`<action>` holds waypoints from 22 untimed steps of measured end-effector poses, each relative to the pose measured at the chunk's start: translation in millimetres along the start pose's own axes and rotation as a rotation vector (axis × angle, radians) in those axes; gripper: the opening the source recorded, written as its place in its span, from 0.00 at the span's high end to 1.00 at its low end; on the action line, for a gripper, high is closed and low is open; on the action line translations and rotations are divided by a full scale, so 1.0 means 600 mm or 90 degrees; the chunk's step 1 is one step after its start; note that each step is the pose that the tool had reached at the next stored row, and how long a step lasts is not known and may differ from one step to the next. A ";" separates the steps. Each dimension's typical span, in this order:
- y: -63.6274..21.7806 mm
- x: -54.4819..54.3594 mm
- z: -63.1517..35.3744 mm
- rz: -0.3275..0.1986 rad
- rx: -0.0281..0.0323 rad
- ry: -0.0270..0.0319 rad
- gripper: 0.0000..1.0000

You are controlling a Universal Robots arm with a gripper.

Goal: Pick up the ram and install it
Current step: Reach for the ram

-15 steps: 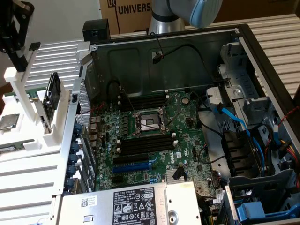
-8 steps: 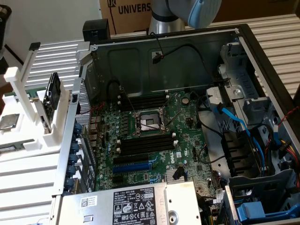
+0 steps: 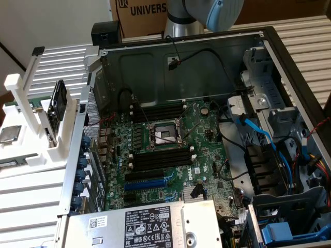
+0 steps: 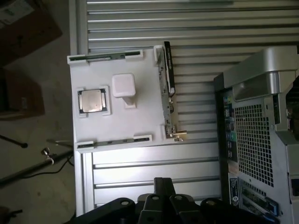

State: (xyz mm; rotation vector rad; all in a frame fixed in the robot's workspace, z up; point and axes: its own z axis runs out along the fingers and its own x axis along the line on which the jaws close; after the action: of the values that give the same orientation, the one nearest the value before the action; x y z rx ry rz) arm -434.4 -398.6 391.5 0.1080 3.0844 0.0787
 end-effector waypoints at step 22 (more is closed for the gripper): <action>0.016 0.055 0.007 0.000 -0.0003 0.0018 0.90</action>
State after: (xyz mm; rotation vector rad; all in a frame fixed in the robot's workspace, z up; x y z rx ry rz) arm -466.4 -386.6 386.1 0.1081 3.0872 0.0796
